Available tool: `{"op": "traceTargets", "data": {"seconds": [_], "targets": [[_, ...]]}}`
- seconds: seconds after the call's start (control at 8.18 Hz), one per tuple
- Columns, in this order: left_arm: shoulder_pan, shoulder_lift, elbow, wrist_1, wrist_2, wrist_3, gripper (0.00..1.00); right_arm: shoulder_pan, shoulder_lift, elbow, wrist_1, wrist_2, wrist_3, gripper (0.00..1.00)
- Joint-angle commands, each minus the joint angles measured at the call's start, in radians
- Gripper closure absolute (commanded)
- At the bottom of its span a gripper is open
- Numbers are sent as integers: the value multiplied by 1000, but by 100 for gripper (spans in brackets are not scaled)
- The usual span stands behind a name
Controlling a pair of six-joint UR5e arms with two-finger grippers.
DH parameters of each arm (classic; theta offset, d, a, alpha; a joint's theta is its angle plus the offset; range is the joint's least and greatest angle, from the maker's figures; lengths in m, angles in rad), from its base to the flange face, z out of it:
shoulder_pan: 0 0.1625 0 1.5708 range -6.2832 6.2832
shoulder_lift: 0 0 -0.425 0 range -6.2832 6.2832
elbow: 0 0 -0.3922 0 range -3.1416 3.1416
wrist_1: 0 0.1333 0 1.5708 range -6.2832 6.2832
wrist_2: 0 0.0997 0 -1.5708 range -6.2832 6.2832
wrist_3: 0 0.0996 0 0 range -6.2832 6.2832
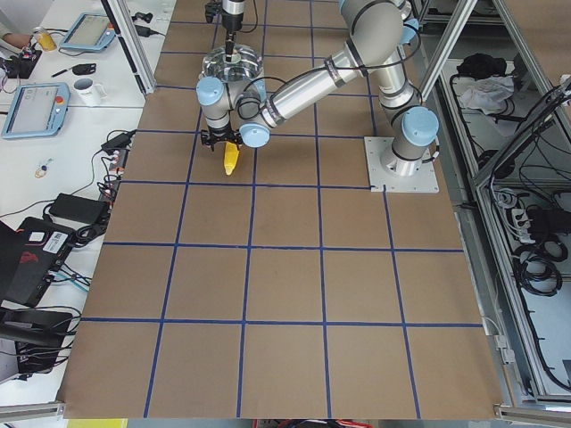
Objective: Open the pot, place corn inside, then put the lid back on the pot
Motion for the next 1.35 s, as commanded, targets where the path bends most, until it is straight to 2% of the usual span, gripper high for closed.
{"op": "traceTargets", "data": {"seconds": [0.0,0.12,0.24,0.61,0.73,0.86,1.1,1.22], "targets": [[-3,-10,-5,-1,-8,8,0,1,0,-1,1,2,-24,55],[-3,-11,-20,-6,-6,3,0,1,0,-11,1,2,-26,66],[-1,-11,-26,-6,-3,8,0,1,-3,-12,1,0,-26,69],[-12,-22,-26,-6,-3,0,0,-2,-32,-43,14,-9,-38,69],[-15,-22,-25,-6,2,8,39,-7,-64,-43,46,-9,-52,69],[-20,-20,-25,-6,8,3,99,-26,-107,-40,120,-9,-85,68],[-29,-13,-23,-6,11,-4,100,-127,-237,-8,272,15,-157,69],[-47,3,-22,-6,41,-11,100,-181,-296,18,312,46,-194,67]]}}
